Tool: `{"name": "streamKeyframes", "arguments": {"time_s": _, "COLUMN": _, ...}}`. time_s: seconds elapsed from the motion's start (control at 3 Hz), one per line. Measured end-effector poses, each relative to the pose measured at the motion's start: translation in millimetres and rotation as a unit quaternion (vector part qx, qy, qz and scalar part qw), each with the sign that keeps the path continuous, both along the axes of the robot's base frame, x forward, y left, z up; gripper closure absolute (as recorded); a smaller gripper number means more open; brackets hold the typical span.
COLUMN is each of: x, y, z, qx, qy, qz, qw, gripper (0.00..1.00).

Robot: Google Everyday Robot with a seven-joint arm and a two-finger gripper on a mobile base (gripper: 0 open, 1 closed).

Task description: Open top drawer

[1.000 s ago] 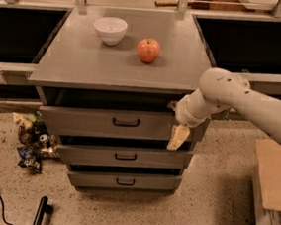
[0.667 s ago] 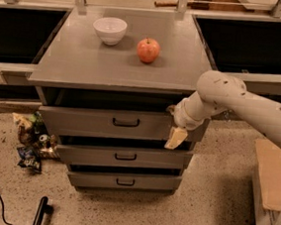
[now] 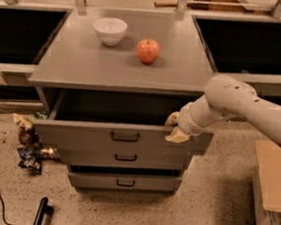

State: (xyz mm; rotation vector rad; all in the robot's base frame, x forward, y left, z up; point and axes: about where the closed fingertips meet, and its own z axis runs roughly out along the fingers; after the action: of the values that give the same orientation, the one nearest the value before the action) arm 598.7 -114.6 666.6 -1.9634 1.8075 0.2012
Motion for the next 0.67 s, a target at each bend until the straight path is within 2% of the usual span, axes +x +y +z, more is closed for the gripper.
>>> {"name": "streamKeyframes", "arguments": {"time_s": 0.33, "x": -0.2, "y": 0.0, "z": 4.2, "qx": 0.0, "qy": 0.0, "qz": 0.0, "qw": 1.0, "gripper": 0.97}}
{"name": "streamKeyframes", "arguments": {"time_s": 0.67, "x": -28.3, "y": -1.5, "z": 16.4, "qx": 0.019, "qy": -0.001, "qz": 0.009, "qw": 0.9998, "gripper": 1.0}}
